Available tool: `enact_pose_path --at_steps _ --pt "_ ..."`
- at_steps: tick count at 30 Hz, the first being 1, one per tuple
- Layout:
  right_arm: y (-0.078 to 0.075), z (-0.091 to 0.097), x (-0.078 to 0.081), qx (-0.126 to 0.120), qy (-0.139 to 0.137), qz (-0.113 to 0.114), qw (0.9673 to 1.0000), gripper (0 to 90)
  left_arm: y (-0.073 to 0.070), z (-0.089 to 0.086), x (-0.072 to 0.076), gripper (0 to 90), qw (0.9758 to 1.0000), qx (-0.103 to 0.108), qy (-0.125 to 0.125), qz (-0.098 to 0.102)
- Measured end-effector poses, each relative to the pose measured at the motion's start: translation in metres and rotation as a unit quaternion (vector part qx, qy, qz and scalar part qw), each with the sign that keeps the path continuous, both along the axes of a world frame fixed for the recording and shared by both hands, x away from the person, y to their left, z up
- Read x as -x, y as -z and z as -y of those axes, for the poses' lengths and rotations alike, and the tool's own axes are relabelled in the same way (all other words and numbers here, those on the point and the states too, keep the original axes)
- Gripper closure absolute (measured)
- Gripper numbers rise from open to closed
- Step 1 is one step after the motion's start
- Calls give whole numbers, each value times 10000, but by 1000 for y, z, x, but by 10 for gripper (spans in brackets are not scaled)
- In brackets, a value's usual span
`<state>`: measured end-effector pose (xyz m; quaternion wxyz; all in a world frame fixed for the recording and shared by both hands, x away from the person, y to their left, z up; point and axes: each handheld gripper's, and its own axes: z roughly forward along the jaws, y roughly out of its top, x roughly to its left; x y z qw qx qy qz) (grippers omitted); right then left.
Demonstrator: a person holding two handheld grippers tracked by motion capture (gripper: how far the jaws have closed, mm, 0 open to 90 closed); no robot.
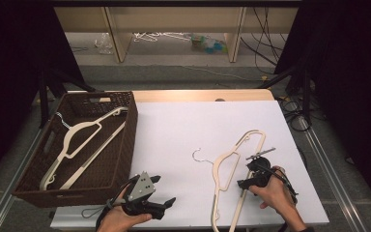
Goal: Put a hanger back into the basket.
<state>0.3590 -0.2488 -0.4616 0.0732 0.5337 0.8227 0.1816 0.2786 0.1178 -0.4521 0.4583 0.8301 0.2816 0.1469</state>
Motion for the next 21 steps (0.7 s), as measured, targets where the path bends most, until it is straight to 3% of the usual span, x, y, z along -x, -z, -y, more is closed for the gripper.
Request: enact_pose_path --at_steps 1,2,4,5,7,9,12,13,15,16,18,21 --pt "0 -2 0 84 -43 7 10000 313 0 0 0 180 10000 -53 3 17" --pt "-1 -6 1 96 47 -152 9998 284 0 0 0 180 10000 -39 6 18" --pt "1 -8 2 206 -154 -46 9997 257 0 0 0 182 10000 -41 9 20" --pt "0 -12 4 279 -77 -232 9993 255 0 0 0 182 10000 -62 19 25" --pt "2 -12 2 479 -375 -115 9981 261 0 1 0 185 10000 20 6 14" --pt "2 -11 2 526 -441 -87 9976 264 0 0 0 186 10000 36 2 25" --pt "0 -13 5 538 -633 -343 9960 262 1 0 0 187 10000 -1 3 42" --pt "1 -13 8 486 -575 -315 9967 262 0 0 0 187 10000 -48 3 22" --pt "-2 -12 7 438 -514 -542 9962 262 1 1 0 189 10000 -10 63 -19" --pt "-2 -12 7 438 -514 -542 9962 262 1 1 0 189 10000 -10 63 -19" --pt "-4 -16 9 534 -345 -769 9950 262 0 1 0 191 10000 -55 45 21" --pt "-4 -17 8 686 -558 -835 9926 261 1 1 0 192 10000 -13 67 -29"
